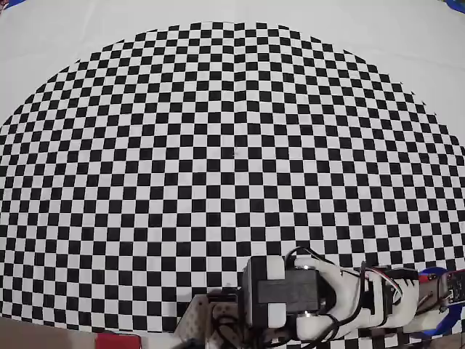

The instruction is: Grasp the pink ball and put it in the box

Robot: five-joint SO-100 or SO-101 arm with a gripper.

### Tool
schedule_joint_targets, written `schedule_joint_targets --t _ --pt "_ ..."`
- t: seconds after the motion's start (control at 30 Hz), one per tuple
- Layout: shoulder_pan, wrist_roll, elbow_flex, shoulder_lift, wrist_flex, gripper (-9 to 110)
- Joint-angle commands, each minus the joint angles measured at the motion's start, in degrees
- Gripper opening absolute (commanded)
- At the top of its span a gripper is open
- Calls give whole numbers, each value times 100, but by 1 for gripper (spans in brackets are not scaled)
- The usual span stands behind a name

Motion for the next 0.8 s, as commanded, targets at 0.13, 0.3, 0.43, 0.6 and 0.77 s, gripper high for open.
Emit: schedule_joint_targets --t 0.13,0.3,0.43,0.6,0.77 --pt "53 -53 -439 -229 -167 0" --pt "53 -53 -466 -316 -211 0" --pt "53 -53 -466 -352 -211 0" --pt "62 -53 -466 -369 -211 0" --pt "88 -53 -466 -369 -211 0"
